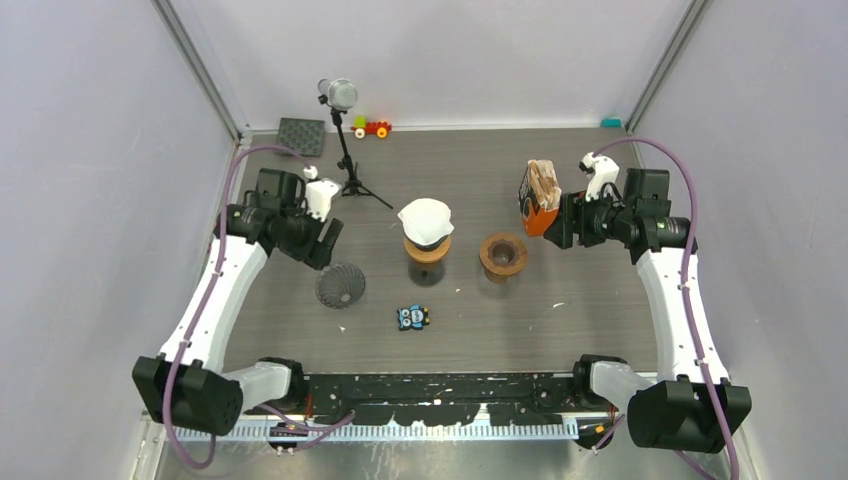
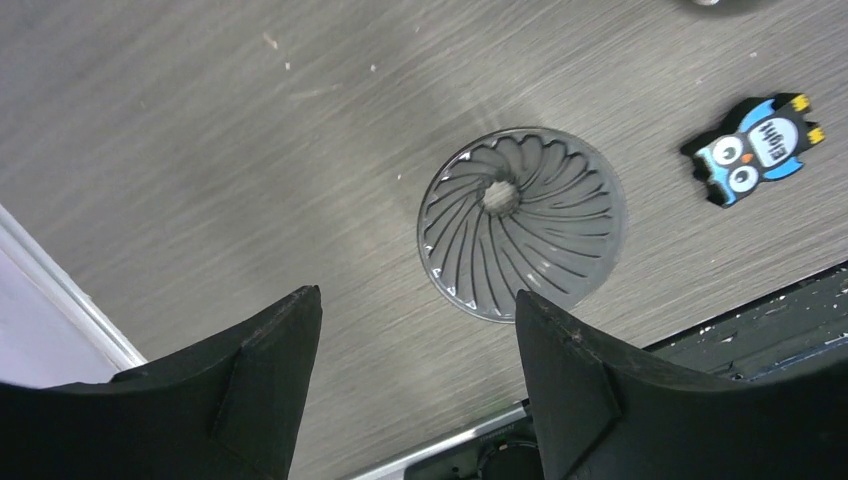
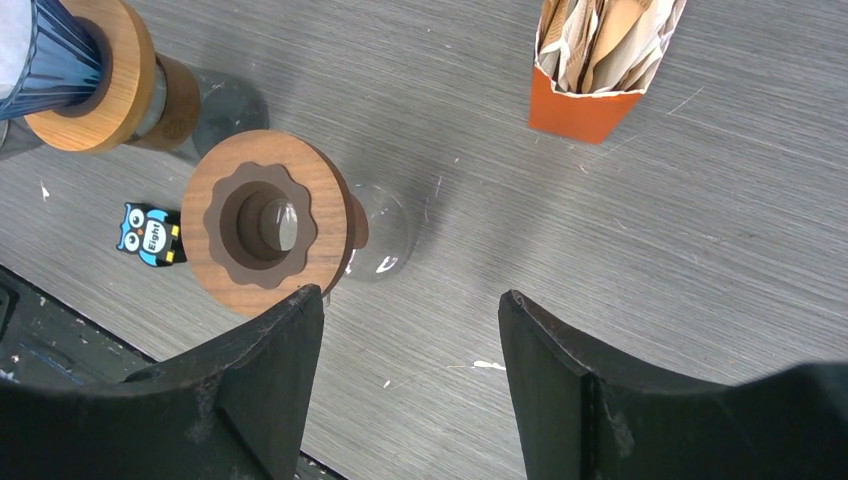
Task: Place the coffee filter in the dripper
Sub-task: Pick up the coffee dripper from the center of the board.
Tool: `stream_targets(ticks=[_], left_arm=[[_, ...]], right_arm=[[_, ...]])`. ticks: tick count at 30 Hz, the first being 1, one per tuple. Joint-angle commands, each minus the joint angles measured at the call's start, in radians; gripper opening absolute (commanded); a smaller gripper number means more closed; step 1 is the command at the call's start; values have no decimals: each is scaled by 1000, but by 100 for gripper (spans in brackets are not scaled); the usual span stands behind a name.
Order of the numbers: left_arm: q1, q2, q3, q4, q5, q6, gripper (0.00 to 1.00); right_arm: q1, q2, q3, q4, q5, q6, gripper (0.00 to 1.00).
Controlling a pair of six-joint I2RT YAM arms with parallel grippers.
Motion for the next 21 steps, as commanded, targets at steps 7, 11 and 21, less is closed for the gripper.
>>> stream_targets(ticks=[7,11,21], left_arm=[[128,140,-125,89,143,60,67],[129,209,-142,122,147,60,65],[148,335,-143,124,223,63,56]], right_arm=[[3,-26,-25,36,2,-12,69],[3,-24,-30,36,11,-18,70],[3,-16,-32,33,14,-25,70]])
